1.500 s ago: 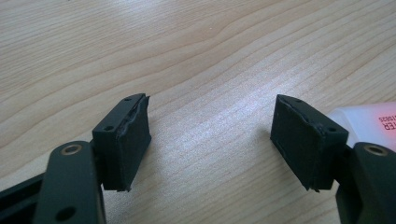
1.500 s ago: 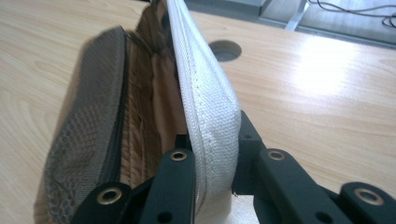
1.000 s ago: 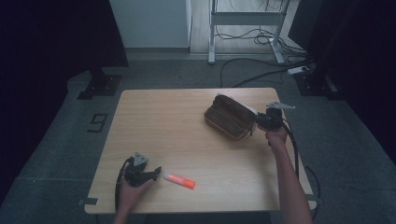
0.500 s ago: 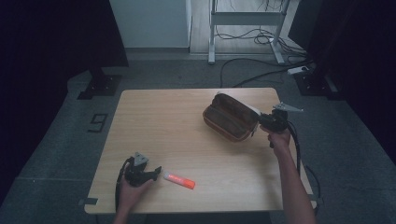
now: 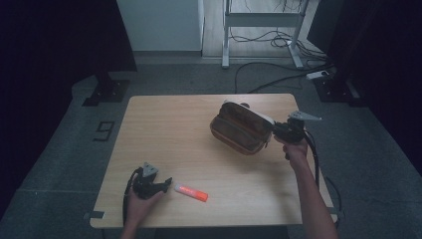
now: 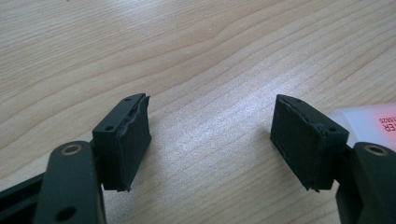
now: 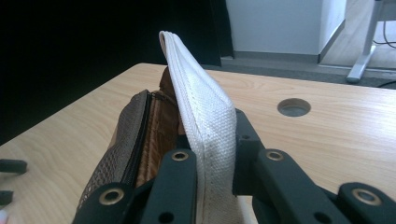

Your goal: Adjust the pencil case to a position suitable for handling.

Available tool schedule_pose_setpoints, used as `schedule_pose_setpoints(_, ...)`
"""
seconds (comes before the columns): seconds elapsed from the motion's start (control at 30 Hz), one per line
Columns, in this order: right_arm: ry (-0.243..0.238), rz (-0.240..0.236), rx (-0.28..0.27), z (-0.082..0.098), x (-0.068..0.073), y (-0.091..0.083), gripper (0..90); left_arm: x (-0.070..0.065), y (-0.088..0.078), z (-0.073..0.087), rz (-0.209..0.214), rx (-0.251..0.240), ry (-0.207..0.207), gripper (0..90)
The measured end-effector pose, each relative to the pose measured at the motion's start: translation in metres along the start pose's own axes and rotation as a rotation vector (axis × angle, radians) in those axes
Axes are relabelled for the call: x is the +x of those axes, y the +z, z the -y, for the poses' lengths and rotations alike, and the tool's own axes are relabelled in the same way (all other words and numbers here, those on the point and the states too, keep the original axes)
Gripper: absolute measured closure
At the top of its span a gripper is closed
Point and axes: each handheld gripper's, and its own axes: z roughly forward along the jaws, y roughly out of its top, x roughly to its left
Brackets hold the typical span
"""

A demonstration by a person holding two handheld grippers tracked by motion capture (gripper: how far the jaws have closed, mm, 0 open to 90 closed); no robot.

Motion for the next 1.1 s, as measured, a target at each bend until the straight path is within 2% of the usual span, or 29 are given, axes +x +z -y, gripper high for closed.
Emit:
schedule_pose_setpoints(0.2,-0.008,-0.022,0.003,0.002,0.009,0.002,80.6,0.000,0.000,0.000,0.000,0.000,0.000,28.0)
schedule_pose_setpoints(0.27,-0.014,-0.029,-0.012,0.003,0.013,0.004,80.6,0.000,0.000,0.000,0.000,0.000,0.000,28.0)
schedule_pose_setpoints(0.67,-0.012,-0.056,-0.006,0.012,0.024,0.011,80.6,0.000,0.000,0.000,0.001,0.000,-0.001,28.0)
schedule_pose_setpoints(1.1,-0.030,-0.124,0.003,0.017,0.042,0.018,80.6,0.000,0.000,0.000,0.001,0.000,-0.001,28.0)
